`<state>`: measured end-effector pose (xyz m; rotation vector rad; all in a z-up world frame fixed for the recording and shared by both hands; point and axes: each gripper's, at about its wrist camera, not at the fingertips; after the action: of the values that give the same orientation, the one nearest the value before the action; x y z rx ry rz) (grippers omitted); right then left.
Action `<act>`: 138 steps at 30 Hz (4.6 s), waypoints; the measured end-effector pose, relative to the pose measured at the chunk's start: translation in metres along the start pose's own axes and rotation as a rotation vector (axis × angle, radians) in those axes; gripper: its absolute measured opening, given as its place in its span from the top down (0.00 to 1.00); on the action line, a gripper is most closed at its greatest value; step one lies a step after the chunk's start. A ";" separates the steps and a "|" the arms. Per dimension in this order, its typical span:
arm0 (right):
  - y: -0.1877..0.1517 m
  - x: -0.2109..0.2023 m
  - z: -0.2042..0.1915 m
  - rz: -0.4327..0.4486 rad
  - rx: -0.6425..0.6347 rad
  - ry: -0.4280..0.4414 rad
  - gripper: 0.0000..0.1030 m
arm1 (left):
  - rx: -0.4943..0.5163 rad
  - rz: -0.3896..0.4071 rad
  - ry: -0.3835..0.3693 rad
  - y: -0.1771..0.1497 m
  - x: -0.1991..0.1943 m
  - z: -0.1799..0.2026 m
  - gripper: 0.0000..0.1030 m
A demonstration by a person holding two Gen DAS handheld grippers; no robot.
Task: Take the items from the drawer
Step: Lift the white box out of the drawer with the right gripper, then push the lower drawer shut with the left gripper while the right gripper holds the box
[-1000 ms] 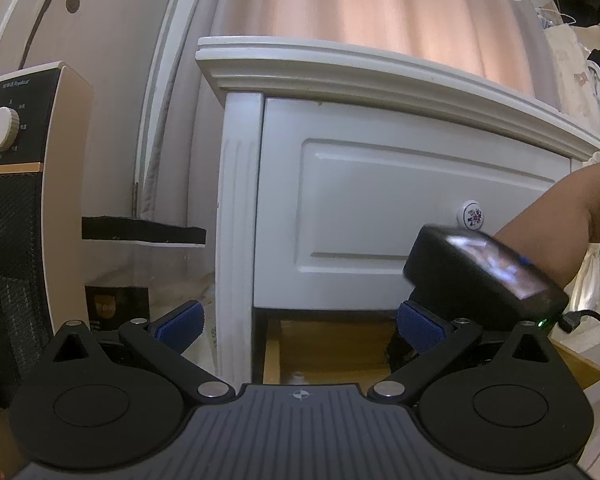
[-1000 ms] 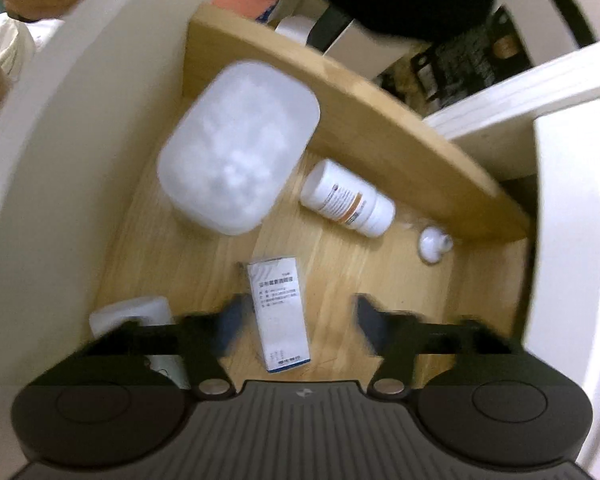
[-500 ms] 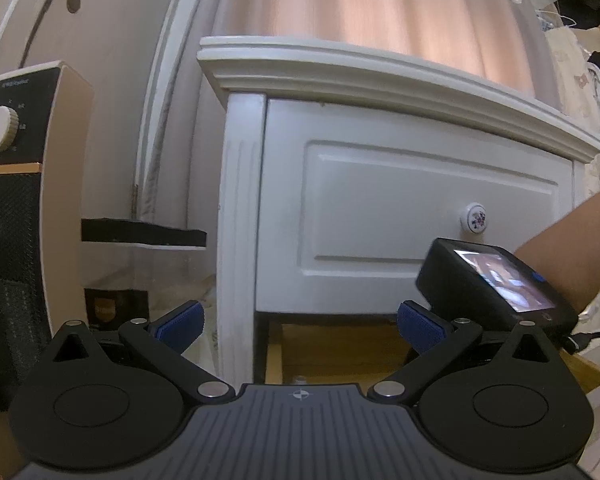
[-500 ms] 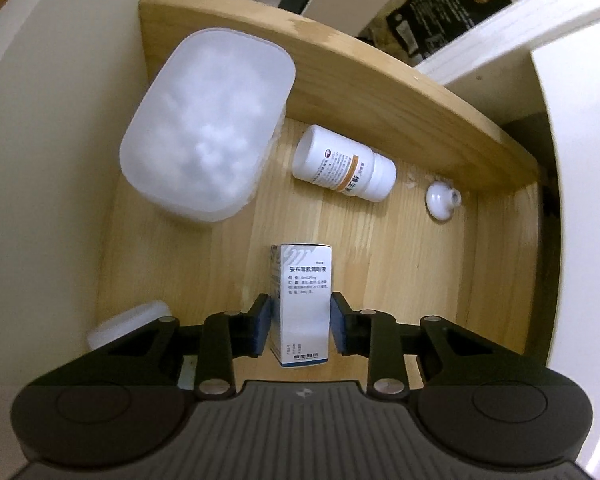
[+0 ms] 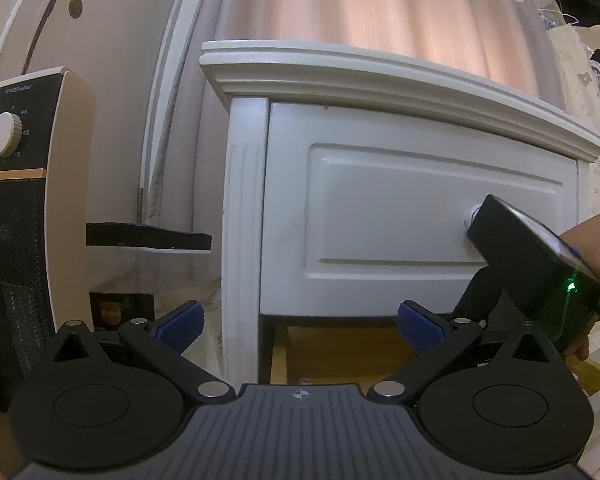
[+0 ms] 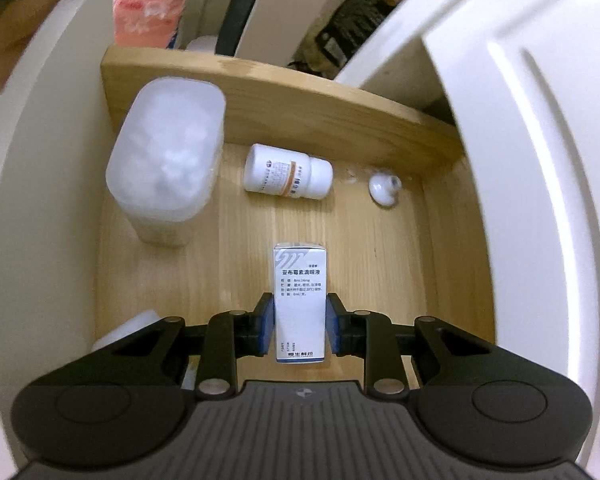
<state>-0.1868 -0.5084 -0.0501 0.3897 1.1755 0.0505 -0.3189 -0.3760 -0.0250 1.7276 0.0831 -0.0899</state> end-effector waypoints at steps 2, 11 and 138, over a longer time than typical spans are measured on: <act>-0.003 0.001 0.003 0.007 0.025 -0.007 0.74 | 0.001 -0.001 -0.002 0.000 0.000 0.002 0.00; -0.029 -0.048 0.004 0.157 0.151 -0.010 0.74 | 0.007 -0.015 0.014 -0.002 0.001 0.006 0.00; -0.240 0.096 -0.286 0.898 1.262 -0.756 0.73 | 0.058 -0.074 -0.046 -0.088 -0.099 0.159 0.01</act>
<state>-0.4473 -0.6314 -0.3062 1.8460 0.0661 -0.0685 -0.4291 -0.5193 -0.1255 1.7796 0.1118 -0.1881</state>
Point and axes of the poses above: each gripper's, at about its wrist camera, not at the fingertips, and x roughly the way its jaws point, z to its right, y to its top, and after that the axes turned 12 degrees about x, right-handed
